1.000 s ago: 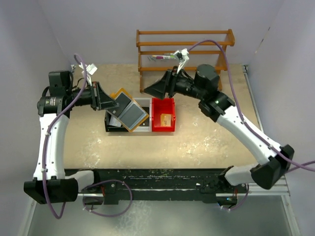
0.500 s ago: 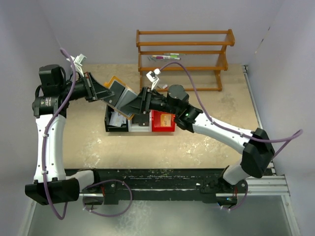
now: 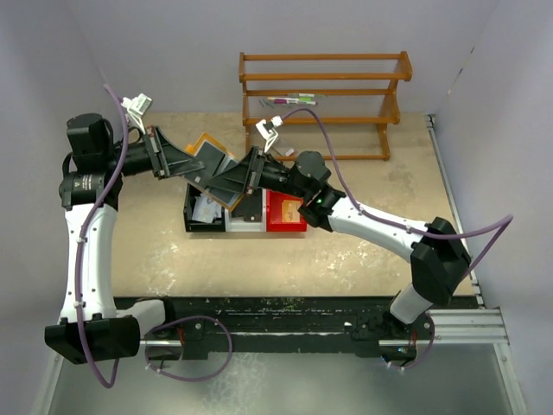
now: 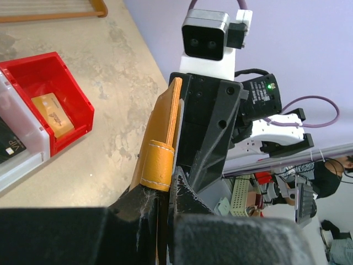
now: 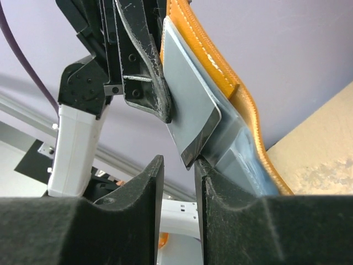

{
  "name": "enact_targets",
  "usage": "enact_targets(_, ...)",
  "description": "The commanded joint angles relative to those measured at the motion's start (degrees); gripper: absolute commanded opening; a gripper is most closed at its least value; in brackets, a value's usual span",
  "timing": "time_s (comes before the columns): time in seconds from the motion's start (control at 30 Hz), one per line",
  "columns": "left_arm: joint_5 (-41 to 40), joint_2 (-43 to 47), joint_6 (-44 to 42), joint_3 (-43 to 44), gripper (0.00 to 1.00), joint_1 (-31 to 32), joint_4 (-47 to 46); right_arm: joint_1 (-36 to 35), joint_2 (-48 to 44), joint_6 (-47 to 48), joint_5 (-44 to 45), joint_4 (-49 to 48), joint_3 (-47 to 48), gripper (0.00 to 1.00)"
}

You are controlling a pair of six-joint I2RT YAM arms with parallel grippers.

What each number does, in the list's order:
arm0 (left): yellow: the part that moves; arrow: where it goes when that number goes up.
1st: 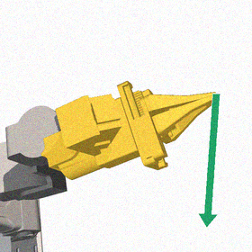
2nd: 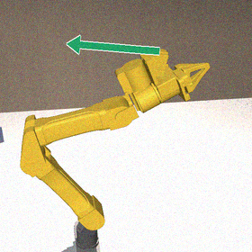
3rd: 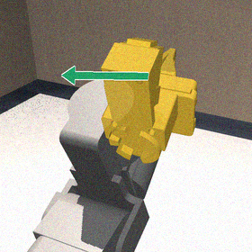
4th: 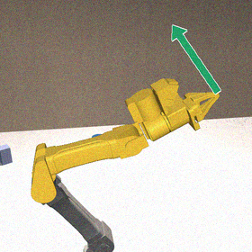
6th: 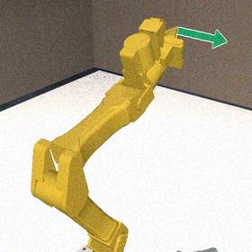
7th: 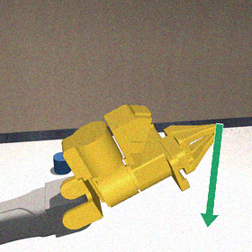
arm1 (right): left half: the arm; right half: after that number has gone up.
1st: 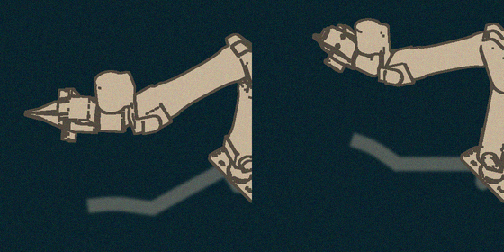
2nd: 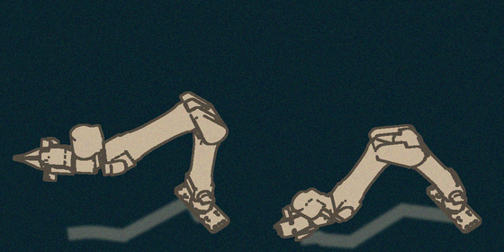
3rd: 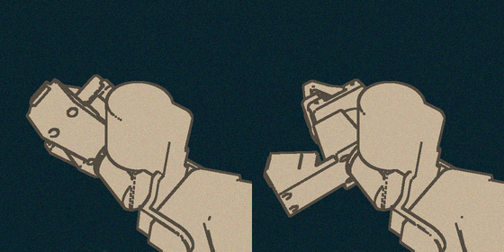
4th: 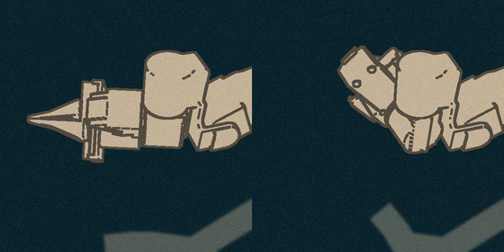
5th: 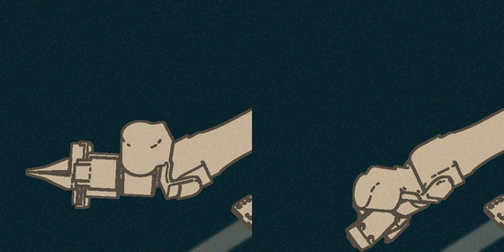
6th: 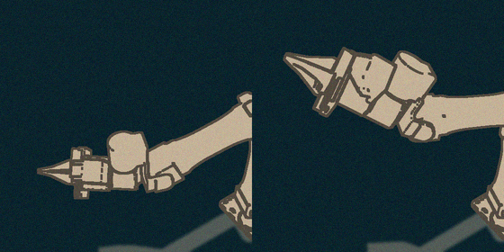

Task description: Take the credit cards out of the card holder

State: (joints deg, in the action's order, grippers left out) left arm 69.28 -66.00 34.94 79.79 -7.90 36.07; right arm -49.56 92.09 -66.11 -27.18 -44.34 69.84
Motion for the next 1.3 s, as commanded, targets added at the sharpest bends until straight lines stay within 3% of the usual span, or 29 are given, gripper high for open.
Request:
enact_targets(0.0, 5.8, 2.0, 2.9, 0.1, 0.00, -0.3, -3.3, 0.6, 0.1, -2.8, -0.9, -8.4, 0.0, 0.29)
enact_targets(0.43, 7.6, 3.8, 4.3, -1.7, 0.00, -0.3, -4.5, 1.8, 3.0, -10.4, -2.3, -21.1, -0.4, 0.18)
enact_targets(0.6, 7.9, 3.7, 4.0, -1.9, 0.01, -0.3, -4.5, 2.3, 2.8, -11.8, -3.2, -24.1, -1.5, 0.00)
enact_targets(0.9, 9.7, 4.2, 8.0, -3.4, 0.12, -0.3, -9.3, 2.4, 2.1, -11.1, -5.4, -22.6, -2.2, 0.00)
enact_targets(1.27, 12.6, 4.6, 12.3, -4.0, 0.07, -0.3, -14.2, 2.5, -0.3, -9.2, -8.0, -22.2, -5.8, 0.00)
